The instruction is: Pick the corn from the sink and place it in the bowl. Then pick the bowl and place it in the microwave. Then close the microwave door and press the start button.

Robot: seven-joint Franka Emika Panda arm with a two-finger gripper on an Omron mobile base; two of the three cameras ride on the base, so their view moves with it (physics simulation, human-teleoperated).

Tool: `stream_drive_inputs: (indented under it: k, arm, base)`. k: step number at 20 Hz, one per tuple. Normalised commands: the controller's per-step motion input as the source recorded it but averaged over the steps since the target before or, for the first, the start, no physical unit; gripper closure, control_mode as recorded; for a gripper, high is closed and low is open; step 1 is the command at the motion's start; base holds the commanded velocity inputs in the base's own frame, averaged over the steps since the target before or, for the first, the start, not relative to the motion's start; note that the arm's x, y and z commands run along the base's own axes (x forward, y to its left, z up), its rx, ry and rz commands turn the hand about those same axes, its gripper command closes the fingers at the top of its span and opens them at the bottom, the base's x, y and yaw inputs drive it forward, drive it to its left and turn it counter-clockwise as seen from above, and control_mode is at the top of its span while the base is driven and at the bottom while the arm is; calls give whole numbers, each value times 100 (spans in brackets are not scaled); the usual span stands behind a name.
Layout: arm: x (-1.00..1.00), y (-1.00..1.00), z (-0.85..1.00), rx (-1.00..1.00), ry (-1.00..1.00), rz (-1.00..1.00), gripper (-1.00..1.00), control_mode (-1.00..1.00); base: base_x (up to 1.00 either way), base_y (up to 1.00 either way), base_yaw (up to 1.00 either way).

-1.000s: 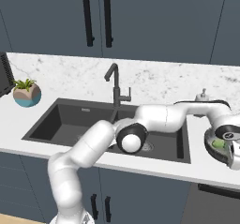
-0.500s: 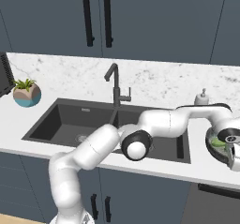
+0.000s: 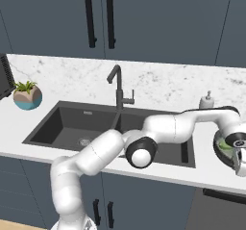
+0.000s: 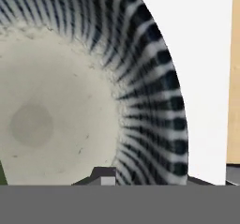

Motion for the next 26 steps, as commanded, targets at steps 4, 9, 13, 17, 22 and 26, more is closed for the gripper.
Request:
stream_drive_inputs:
  k: [4,9,13,17,22,26]
  arm:
    - [-14,56,9,-6,3,-1,100,-100]
    - [-55,92,8,-19,-6,5,100,-100]
    - [-78,100,-18,-41,-36,15,100,-100]
    - [-69,99,-4,-42,-46,15,100,-100]
    - [-53,81,73,-16,7,6,100,-100]
    - [-28,83,76,-8,42,0,100,-100]
  base:
    - [0,0,0]
    - [0,0,0]
    - [0,0,0]
    - [0,0,0]
    - [0,0,0]
    - [0,0,0]
